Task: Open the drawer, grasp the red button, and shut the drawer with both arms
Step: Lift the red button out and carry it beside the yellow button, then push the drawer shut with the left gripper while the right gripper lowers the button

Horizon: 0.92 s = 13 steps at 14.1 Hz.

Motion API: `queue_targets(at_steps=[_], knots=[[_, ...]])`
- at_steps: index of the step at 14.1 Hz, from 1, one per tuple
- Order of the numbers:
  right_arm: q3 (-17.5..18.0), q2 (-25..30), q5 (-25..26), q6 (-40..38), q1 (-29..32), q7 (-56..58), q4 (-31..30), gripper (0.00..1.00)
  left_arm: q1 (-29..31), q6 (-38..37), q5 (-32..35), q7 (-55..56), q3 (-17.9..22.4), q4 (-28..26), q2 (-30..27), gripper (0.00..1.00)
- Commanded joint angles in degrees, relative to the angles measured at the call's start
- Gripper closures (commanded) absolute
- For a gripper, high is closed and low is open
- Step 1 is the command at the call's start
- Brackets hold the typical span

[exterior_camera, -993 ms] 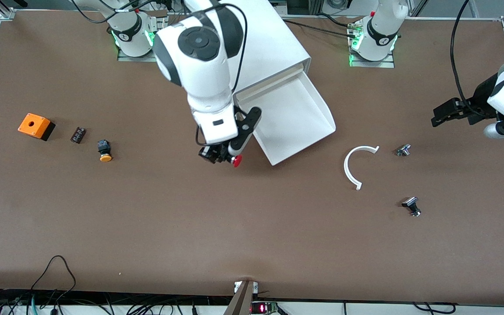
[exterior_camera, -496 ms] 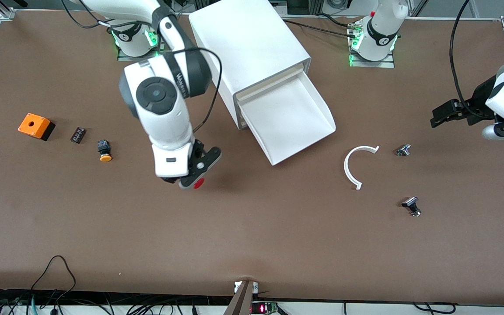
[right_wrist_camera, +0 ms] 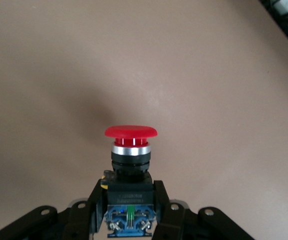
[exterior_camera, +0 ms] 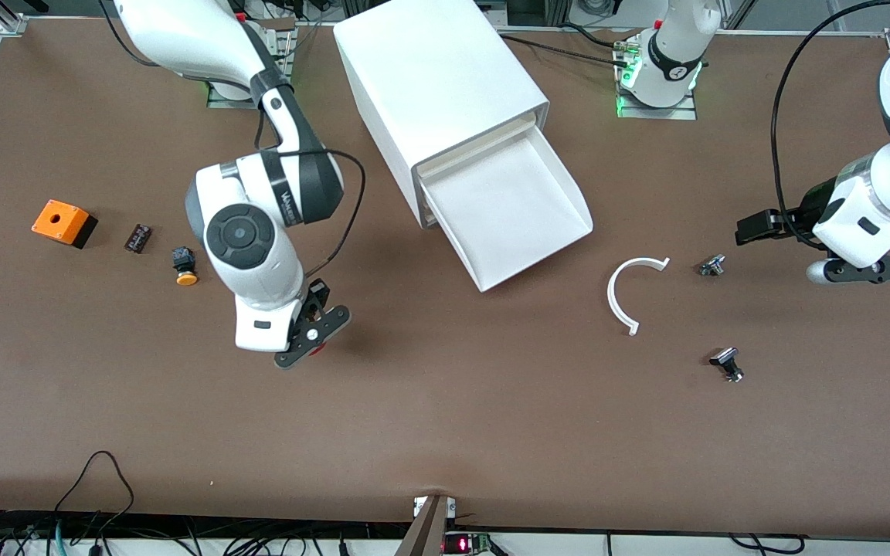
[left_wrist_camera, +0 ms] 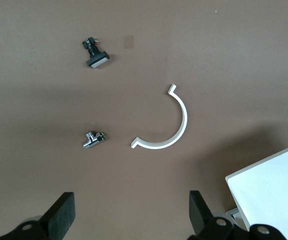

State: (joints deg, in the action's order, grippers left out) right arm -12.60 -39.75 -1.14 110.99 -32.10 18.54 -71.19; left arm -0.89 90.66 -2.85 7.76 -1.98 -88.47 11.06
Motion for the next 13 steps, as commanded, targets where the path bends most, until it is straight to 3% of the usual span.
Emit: queue_targets(at_steps=[1, 5, 10, 13], knots=[[0.65, 2.56, -2.29, 8.94, 2.13, -0.09, -10.41, 0.68, -0.60, -2.15, 1.45, 0.59, -0.74, 2.34, 1.95, 0.00], [0.65, 8.63, -2.29, 23.46, 3.53, -0.26, -28.44, 0.68, -1.31, 1.16, -1.97, 10.58, -3.02, 1.73, 4.58, 0.00], [1.26, 15.92, -5.19, 29.46, 9.24, -1.58, -44.19, 0.68, -2.89, 13.55, -2.24, 24.12, -8.03, -2.58, 10.72, 0.00], [1.26, 19.18, -5.19, 29.46, 12.23, -1.40, -50.25, 0.68, -7.88, 19.88, -2.16, 33.60, -8.13, -2.76, 15.38, 0.00]])
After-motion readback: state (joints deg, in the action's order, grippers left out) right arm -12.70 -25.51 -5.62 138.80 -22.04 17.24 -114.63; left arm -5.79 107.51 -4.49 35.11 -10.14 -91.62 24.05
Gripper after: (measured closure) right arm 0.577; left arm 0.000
